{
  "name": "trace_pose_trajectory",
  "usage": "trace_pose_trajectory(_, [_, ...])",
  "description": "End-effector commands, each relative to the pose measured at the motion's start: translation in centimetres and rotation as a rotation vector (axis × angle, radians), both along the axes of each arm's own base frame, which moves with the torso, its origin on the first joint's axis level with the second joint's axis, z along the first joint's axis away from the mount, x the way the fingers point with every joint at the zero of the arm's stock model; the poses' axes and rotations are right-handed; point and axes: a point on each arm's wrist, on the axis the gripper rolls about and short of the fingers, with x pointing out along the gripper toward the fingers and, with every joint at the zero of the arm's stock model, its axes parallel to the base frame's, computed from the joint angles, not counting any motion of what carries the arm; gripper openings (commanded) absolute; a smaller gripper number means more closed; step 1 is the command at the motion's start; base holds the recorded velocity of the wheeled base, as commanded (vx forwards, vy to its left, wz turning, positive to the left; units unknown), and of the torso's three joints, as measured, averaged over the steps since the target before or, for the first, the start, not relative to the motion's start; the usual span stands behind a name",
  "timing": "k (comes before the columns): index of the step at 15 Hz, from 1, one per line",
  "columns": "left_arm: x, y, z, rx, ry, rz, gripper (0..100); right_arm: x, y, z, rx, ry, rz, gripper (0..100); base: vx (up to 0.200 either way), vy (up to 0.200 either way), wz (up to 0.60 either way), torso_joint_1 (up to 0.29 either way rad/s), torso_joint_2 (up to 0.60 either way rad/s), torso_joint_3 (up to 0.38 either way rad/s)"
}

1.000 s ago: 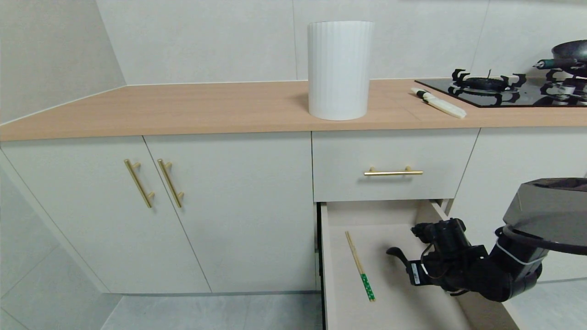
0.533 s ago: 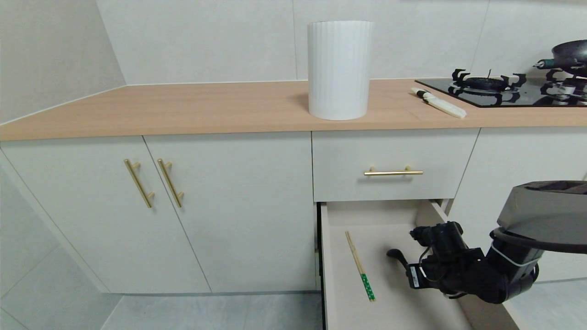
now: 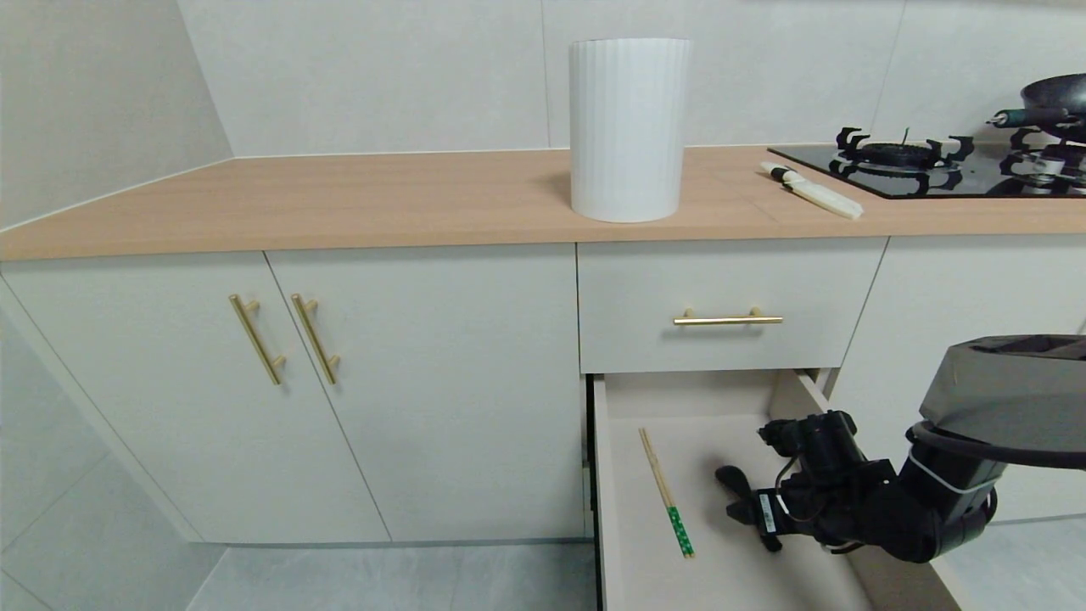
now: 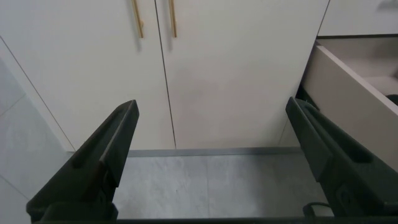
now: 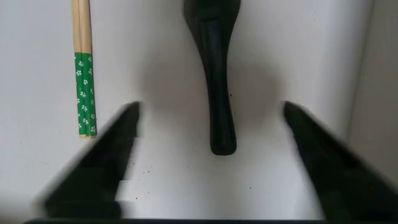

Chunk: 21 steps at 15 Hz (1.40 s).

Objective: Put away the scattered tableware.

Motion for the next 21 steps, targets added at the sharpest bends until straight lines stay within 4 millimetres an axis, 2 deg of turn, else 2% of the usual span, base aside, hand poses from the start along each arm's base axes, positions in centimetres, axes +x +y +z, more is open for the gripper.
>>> trace_pose_trajectory(1, [0.0, 0.0, 0.0, 0.0, 0.002, 0.0, 100, 0.0, 0.0, 0.3, 0.002, -0.007, 0.0, 100, 0.0, 0.0, 0.0, 0.0, 0.0, 0.0])
trace_pose_trajectory(3, [0.0, 0.0, 0.0, 0.0, 0.002, 0.0, 100, -0.1, -0.1, 1.2, -0.001, -0.031, -0.007, 100, 0.0, 0.0, 0.0, 0.0, 0.0, 0.0])
trace_pose_trajectory(6, [0.0, 0.0, 0.0, 0.0, 0.002, 0.0, 100, -0.6, -0.3, 4.5, -0.001, -0.097, -0.031, 100, 0.0, 0.0, 0.0, 0.0, 0.0, 0.0])
trace_pose_trajectory(7, [0.0, 0.0, 0.0, 0.0, 0.002, 0.0, 100, -1.2, -0.5, 6.5, 0.009, -0.12, -0.031, 100, 0.0, 0.0, 0.0, 0.0, 0.0, 0.0])
trace_pose_trajectory(10, [0.0, 0.0, 0.0, 0.0, 0.002, 0.0, 100, -2.9, -0.9, 10.8, 0.031, -0.166, -0.024, 100, 0.0, 0.0, 0.0, 0.0, 0.0, 0.0])
trace_pose_trajectory(11, [0.0, 0.0, 0.0, 0.0, 0.002, 0.0, 100, -4.0, -1.0, 12.8, 0.039, -0.183, -0.014, 100, 0.0, 0.0, 0.0, 0.0, 0.0, 0.0])
trace_pose_trajectory(13, [0.0, 0.0, 0.0, 0.0, 0.002, 0.0, 100, -5.7, -0.6, 15.2, 0.046, -0.194, 0.018, 100, 0.0, 0.0, 0.0, 0.0, 0.0, 0.0])
trace_pose_trajectory(17, [0.0, 0.0, 0.0, 0.0, 0.002, 0.0, 100, -8.6, 0.1, 17.8, 0.053, -0.195, 0.082, 100, 0.0, 0.0, 0.0, 0.0, 0.0, 0.0])
trace_pose_trajectory(21, [0.0, 0.0, 0.0, 0.0, 0.002, 0.0, 100, -9.3, 0.1, 18.4, 0.043, -0.166, 0.095, 100, 0.0, 0.0, 0.0, 0.0, 0.0, 0.0])
